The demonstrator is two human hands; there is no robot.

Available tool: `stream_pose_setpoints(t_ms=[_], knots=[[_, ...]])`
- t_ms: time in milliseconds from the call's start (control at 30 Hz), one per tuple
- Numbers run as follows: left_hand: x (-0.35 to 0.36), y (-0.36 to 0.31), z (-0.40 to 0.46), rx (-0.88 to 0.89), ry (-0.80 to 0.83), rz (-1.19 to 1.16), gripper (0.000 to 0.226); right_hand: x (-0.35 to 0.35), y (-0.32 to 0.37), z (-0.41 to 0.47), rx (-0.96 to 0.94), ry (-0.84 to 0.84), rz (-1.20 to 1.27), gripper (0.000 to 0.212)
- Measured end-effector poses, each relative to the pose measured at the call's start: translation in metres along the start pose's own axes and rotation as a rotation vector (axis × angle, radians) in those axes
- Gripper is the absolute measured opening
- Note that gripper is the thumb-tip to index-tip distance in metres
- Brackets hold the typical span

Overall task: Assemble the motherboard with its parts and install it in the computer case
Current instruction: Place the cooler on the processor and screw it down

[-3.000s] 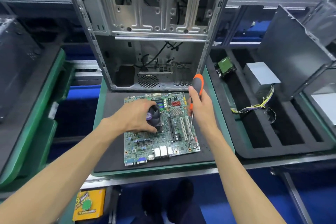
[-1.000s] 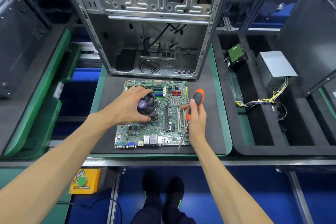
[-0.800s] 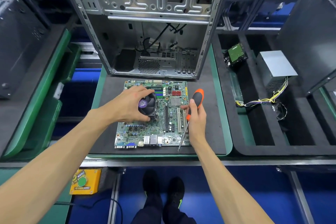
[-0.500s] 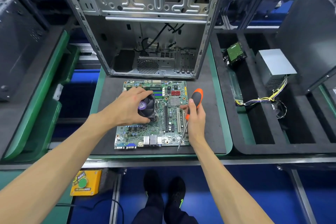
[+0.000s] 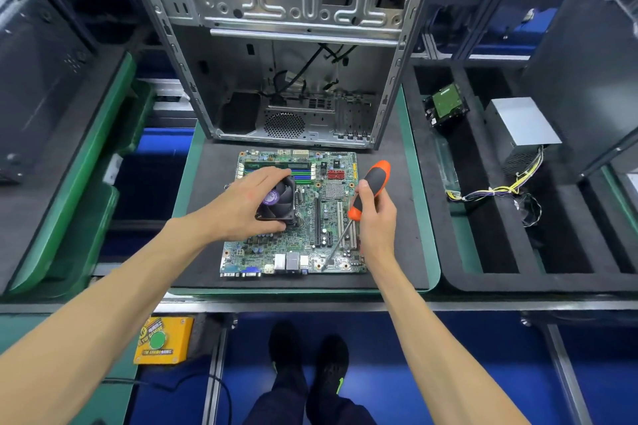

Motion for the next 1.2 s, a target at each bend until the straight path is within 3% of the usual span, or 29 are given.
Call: stream_pose_setpoints(t_ms=[100,300,567,1200], knots=[[0.005,-0.003,-0.003,-0.008,0.011,0.073,0.099,0.0,0.025,-0.001,-0.079,-0.006,-0.017,0.018],[-0.006,0.0,0.009,-0.113,0.023,-0.098,0.086,0.018,0.086,0.001,-0.275,0.073,-0.065,0.017],[-0.003,0.004,0.007,-0.059,-0.04,-0.189,0.083,0.053,0.115,0.007,-0.445,0.138,-0.296,0.018],[0.004,0.009,0.005,-0.033,-0.081,-0.248,0.083,0.062,0.119,0.007,-0.493,0.165,-0.344,0.019]])
Point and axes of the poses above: each hand's wrist, its own z-axis towards the middle knuckle, its own x-axis out of the palm, y = z × x, the point moved 4 cm from there along z, towards the middle knuckle, and after that the axes turned 7 degrees about x, right-handed, at the moved point
